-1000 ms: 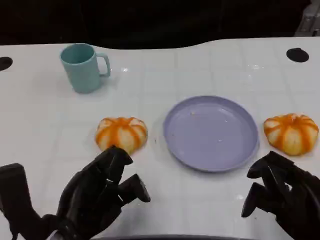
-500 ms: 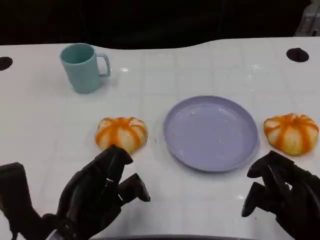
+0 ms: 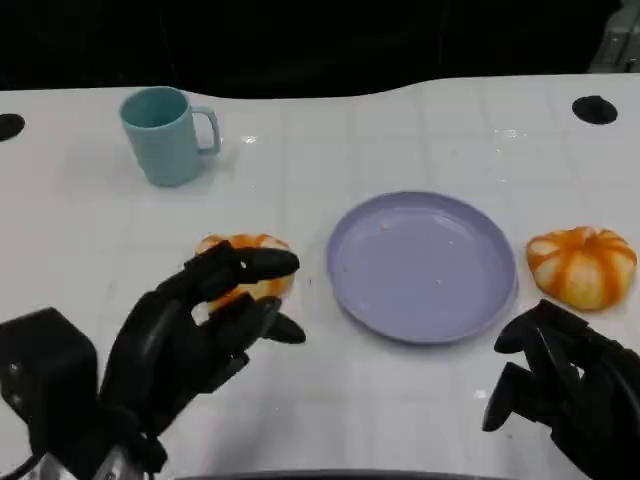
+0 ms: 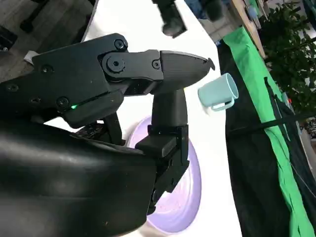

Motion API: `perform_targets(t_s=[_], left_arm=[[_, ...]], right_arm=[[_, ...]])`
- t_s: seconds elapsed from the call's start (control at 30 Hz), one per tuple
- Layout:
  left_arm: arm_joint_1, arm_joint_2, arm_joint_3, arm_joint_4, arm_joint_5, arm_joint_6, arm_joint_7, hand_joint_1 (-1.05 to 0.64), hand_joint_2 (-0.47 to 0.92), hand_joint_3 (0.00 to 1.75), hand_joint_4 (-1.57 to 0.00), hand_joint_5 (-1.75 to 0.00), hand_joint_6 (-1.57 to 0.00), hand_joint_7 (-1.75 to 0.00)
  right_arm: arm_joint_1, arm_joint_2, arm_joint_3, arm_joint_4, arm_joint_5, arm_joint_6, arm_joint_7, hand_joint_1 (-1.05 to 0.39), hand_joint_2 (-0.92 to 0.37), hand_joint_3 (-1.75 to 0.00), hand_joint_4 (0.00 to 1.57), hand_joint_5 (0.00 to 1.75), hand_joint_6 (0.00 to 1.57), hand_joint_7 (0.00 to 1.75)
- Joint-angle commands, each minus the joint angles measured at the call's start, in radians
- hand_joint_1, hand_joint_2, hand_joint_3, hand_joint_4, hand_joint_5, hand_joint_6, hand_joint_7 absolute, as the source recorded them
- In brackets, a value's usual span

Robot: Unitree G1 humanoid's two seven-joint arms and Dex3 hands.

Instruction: Grasp the bread from the table and place it into the plate.

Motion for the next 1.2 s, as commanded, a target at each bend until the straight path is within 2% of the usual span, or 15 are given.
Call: perform_targets(t_s=[0.03,0.13,0.17,0.3,0.5,0.67,0.83,0.87,0.97,1.1,1.2], left_arm=[[-0.039,0.063,-0.018,0.026,0.133,-0.097,0.014,-0.55,0.92,0.12,-0.30,-0.99,-0.43,-0.45],[-0.076,0.131,-0.040,0.015,0.290,-0.119,0.047,-0.41,0.92,0.04,-0.17,-0.82,-0.46,-0.20],[-0.083,0.142,-0.044,0.018,0.321,-0.129,0.052,-0.39,0.91,0.03,-0.15,-0.80,-0.46,-0.17],[-0.130,0.215,-0.075,0.070,0.494,-0.257,0.100,-0.30,0.87,0.00,-0.09,-0.77,-0.42,-0.10],[-0.174,0.291,-0.109,0.074,0.695,-0.282,0.138,-0.32,0.81,0.00,0.00,-0.63,-0.36,-0.04],[-0.214,0.344,-0.143,0.072,0.852,-0.275,0.150,-0.36,0.79,0.00,0.00,-0.38,-0.29,0.00],[-0.246,0.361,-0.176,0.064,0.941,-0.233,0.117,-0.37,0.78,0.00,0.00,-0.31,-0.28,0.00],[-0.264,0.368,-0.194,0.059,0.981,-0.208,0.094,-0.30,0.75,0.00,0.00,-0.17,-0.22,0.00],[-0.308,0.359,-0.243,0.068,1.072,-0.138,0.055,-0.20,0.71,0.00,0.00,-0.06,-0.17,0.00],[-0.349,0.329,-0.288,0.111,1.126,-0.071,0.045,-0.13,0.70,0.00,0.00,-0.03,-0.16,0.00],[-0.391,0.299,-0.317,0.167,1.120,-0.019,0.012,-0.13,0.71,0.01,0.00,-0.04,-0.15,0.00]], right_arm=[[-0.008,-0.006,-0.007,-0.002,0.002,0.001,-0.006,-0.45,-0.92,-0.39,0.65,1.75,0.50,1.63],[-0.010,-0.003,-0.012,0.003,0.009,0.002,-0.004,-0.44,-0.92,-0.38,0.65,1.75,0.50,1.63],[-0.010,-0.003,-0.013,0.004,0.010,0.002,-0.002,-0.44,-0.92,-0.38,0.64,1.75,0.50,1.63],[-0.012,-0.003,-0.009,-0.002,0.006,0.009,-0.009,-0.43,-0.92,-0.38,0.64,1.75,0.50,1.63],[-0.013,-0.004,-0.006,0.002,-0.001,0.001,-0.005,-0.44,-0.92,-0.38,0.64,1.75,0.49,1.63],[-0.015,-0.005,-0.005,0.008,-0.006,-0.005,-0.002,-0.44,-0.92,-0.38,0.65,1.75,0.50,1.63],[-0.015,-0.005,-0.005,0.009,-0.007,-0.007,-0.002,-0.44,-0.92,-0.38,0.65,1.75,0.51,1.62],[-0.014,-0.006,-0.006,0.009,-0.008,-0.008,-0.001,-0.44,-0.92,-0.38,0.65,1.75,0.51,1.62],[-0.013,-0.008,-0.006,0.013,-0.007,-0.016,0.007,-0.44,-0.92,-0.38,0.65,1.75,0.50,1.62],[-0.011,-0.007,-0.009,0.018,-0.002,-0.024,0.017,-0.45,-0.92,-0.38,0.65,1.75,0.50,1.62],[-0.011,-0.009,-0.011,0.022,-0.001,-0.032,0.028,-0.46,-0.92,-0.37,0.65,1.75,0.50,1.62]])
